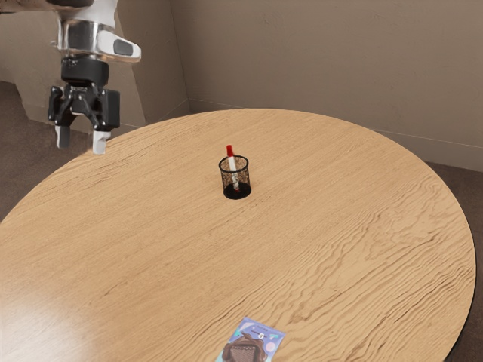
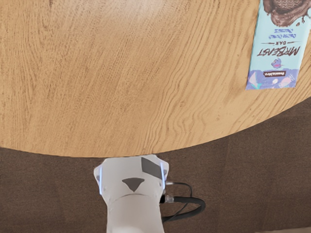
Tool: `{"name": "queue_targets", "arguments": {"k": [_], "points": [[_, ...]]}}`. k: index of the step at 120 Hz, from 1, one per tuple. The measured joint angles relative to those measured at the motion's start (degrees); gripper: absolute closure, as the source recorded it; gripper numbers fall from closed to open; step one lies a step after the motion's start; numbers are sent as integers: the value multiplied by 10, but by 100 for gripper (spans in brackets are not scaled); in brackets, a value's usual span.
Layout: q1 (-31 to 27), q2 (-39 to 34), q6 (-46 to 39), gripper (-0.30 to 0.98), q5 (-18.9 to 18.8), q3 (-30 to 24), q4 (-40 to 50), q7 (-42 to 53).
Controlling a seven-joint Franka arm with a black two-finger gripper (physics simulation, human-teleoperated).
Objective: Take the marker out of the pen holder and place it to the left of the pen holder.
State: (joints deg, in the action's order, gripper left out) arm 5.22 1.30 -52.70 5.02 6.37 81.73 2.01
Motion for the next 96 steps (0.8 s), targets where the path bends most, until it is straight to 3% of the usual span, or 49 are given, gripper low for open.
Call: {"name": "queue_targets", "arguments": {"k": [14,29,49,75,96], "points": [[-18,29,-142,0,-8,-7,4,7],[-23,225,-266,0,-9,-7,-146,14],[-36,372,-431,0,13,-3,-210,31],[-46,449,-662,0,45,-7,-231,60],[-54,510,-786,0,93,-11,-270,86]]}}
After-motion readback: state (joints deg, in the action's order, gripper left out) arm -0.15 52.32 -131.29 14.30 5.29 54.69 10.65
